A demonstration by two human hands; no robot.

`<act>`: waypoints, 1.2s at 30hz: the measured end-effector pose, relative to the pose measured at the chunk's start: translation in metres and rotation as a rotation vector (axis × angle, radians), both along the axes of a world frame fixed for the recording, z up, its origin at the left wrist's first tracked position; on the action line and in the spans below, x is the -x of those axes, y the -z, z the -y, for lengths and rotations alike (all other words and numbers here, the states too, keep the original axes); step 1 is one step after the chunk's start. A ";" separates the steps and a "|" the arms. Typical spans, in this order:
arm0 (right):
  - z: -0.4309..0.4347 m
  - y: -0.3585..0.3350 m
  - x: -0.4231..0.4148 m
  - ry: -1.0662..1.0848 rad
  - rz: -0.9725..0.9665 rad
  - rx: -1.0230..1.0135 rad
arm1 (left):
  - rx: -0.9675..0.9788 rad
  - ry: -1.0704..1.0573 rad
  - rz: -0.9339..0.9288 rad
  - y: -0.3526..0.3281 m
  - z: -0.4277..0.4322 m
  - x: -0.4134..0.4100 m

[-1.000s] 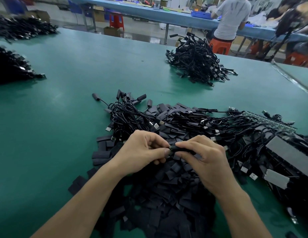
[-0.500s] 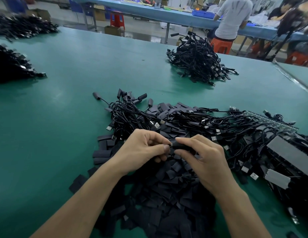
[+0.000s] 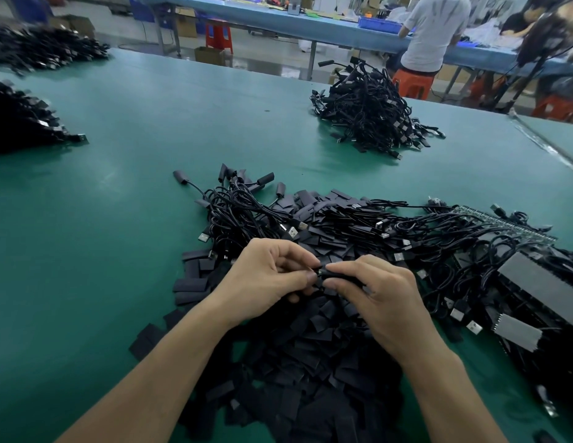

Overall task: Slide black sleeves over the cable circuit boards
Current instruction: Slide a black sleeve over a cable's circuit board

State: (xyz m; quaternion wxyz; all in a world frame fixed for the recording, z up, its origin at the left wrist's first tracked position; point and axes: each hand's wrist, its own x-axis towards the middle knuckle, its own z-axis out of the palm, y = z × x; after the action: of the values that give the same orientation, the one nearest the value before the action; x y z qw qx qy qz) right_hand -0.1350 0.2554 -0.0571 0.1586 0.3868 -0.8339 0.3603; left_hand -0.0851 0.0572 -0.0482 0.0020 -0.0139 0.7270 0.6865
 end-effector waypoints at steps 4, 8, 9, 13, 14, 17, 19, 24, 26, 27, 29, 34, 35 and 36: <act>0.001 0.001 0.001 -0.025 0.030 -0.011 | 0.026 0.008 -0.008 0.001 0.000 0.001; 0.001 0.000 0.001 -0.036 0.060 -0.019 | 0.056 0.019 -0.024 0.001 0.000 0.000; 0.001 0.000 0.001 -0.036 0.062 -0.022 | 0.064 0.021 -0.028 0.000 0.000 0.000; 0.002 0.000 0.001 -0.036 0.072 -0.028 | 0.079 0.028 -0.041 0.000 0.001 0.000; 0.003 0.000 0.000 -0.031 0.073 -0.031 | 0.078 0.028 -0.040 0.000 0.001 0.000; 0.004 0.000 -0.002 -0.010 0.083 -0.027 | 0.075 0.027 -0.041 0.001 0.001 0.000; 0.006 0.000 -0.004 0.024 0.119 -0.007 | 0.067 0.013 -0.042 0.003 0.001 0.001; 0.010 0.001 -0.008 0.264 0.179 0.244 | 0.006 -0.061 -0.057 0.006 0.002 0.002; 0.011 0.001 -0.009 0.306 0.160 0.273 | 0.007 -0.075 -0.062 0.008 0.001 0.002; 0.011 0.001 -0.009 0.315 0.170 0.277 | 0.007 -0.082 -0.062 0.009 0.001 0.003; 0.013 0.003 -0.009 0.312 0.262 0.318 | 0.004 -0.093 -0.065 0.010 0.000 0.003; 0.019 0.008 -0.010 0.245 0.421 0.391 | 0.018 -0.109 -0.088 0.011 -0.001 0.003; 0.020 0.008 -0.010 0.242 0.425 0.390 | 0.023 -0.110 -0.089 0.011 -0.001 0.003; 0.020 0.008 -0.010 0.240 0.431 0.393 | 0.026 -0.110 -0.090 0.011 -0.001 0.003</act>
State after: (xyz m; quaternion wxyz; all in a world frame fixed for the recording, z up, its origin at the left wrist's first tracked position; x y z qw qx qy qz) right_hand -0.1247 0.2356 -0.0651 0.0915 0.1621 -0.8026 0.5668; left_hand -0.0884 0.0580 -0.0594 -0.0684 -0.0230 0.7335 0.6759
